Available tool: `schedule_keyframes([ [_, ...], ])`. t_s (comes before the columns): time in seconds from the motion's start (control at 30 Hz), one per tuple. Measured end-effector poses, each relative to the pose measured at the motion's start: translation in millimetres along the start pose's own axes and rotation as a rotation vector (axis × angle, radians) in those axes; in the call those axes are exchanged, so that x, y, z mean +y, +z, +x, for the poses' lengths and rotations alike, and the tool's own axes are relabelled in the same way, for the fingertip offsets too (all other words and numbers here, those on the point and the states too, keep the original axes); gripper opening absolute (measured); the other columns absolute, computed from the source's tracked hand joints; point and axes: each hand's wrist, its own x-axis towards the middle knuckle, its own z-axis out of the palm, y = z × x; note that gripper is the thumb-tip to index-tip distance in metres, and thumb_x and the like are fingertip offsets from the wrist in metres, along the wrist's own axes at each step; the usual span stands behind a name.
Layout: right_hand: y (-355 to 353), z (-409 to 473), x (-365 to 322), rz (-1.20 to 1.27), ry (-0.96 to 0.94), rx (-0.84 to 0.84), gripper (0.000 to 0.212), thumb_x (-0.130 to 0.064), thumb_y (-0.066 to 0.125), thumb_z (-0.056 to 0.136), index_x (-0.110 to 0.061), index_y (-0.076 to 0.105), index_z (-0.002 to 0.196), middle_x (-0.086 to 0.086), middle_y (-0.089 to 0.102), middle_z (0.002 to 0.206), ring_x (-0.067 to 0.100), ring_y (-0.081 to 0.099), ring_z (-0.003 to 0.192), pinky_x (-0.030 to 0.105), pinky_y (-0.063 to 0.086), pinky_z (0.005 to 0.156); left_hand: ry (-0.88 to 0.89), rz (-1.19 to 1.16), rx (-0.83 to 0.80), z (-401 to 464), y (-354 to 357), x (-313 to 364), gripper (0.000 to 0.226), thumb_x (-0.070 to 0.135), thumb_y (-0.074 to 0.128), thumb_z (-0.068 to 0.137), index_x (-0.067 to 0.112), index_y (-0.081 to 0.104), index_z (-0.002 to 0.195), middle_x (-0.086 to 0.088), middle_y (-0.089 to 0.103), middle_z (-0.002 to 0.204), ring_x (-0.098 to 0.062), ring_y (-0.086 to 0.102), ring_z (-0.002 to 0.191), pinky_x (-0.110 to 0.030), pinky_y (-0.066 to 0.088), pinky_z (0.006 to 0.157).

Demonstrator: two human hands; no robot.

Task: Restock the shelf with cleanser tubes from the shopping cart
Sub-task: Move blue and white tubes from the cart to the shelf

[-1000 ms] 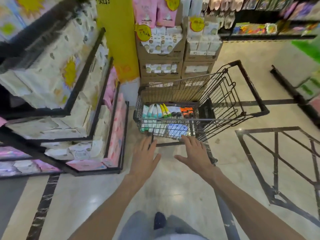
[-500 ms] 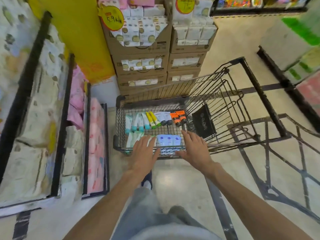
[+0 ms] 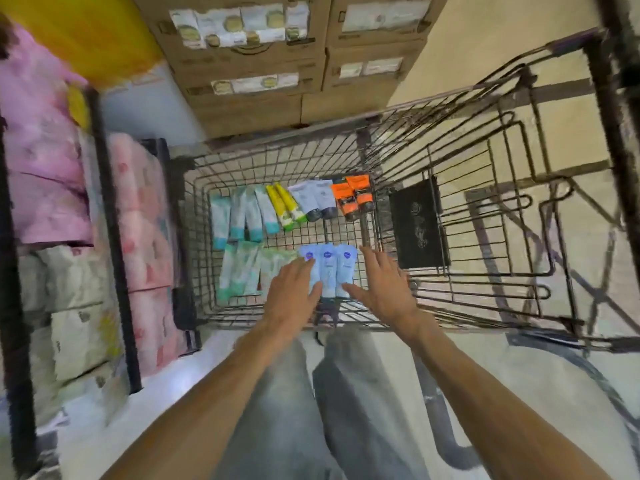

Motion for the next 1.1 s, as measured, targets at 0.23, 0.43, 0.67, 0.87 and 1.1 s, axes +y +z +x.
schedule_keyframes([
  [0.23,69.2,71.6,46.5,0.047,0.056,-0.200,0.092,-0.053,0.071,0.088,-0.020,0.024,0.160,0.008,0.042,0.151,0.029,0.041,0.138,0.047,0.037,0.112,-0.182,-0.074,-0.144,79.4,91.9,-17.9,0.060,0.039,0.051,0.107,0.017,0.032,0.160,-0.008,0.034,0.163,-0.029,0.035,0.147,-0.046,0.037,0.116],
  [0.43,115.2,117.8,83.2,0.129,0.127,-0.300,0.091,-0.053,0.071,0.089,-0.023,0.023,0.160,0.005,0.036,0.160,0.027,0.036,0.146,0.048,0.032,0.119,-0.413,-0.255,-0.081,120.6,148.1,-49.3,0.075,0.027,0.068,0.097,0.020,0.028,0.159,-0.009,0.045,0.149,-0.030,0.050,0.134,-0.046,0.047,0.103],
  [0.67,141.9,141.5,102.9,0.094,0.145,-0.355,0.090,-0.052,0.071,0.089,-0.022,0.023,0.159,0.006,0.036,0.159,0.030,0.039,0.144,0.051,0.036,0.117,-0.555,-0.326,0.019,149.1,173.2,-60.5,0.069,0.025,0.079,0.087,0.011,0.039,0.141,-0.013,0.051,0.133,-0.035,0.055,0.121,-0.046,0.047,0.094],
  [0.87,146.3,140.1,100.9,0.163,0.193,-0.393,0.083,-0.052,0.073,0.088,-0.026,0.030,0.155,0.007,0.045,0.153,0.031,0.045,0.139,0.053,0.040,0.113,-0.517,-0.285,0.017,148.2,161.5,-64.5,0.051,0.032,0.083,0.080,0.014,0.049,0.113,-0.003,0.048,0.107,-0.028,0.057,0.102,-0.042,0.050,0.078],
  [1.1,152.4,144.6,89.1,0.338,0.396,-0.423,0.075,-0.045,0.071,0.093,-0.009,0.037,0.150,0.013,0.051,0.148,0.030,0.054,0.131,0.043,0.046,0.102,-0.498,-0.345,0.073,128.7,123.3,-82.0,0.054,0.035,0.082,0.081,0.025,0.054,0.125,-0.001,0.056,0.113,-0.023,0.062,0.101,-0.044,0.055,0.083],
])
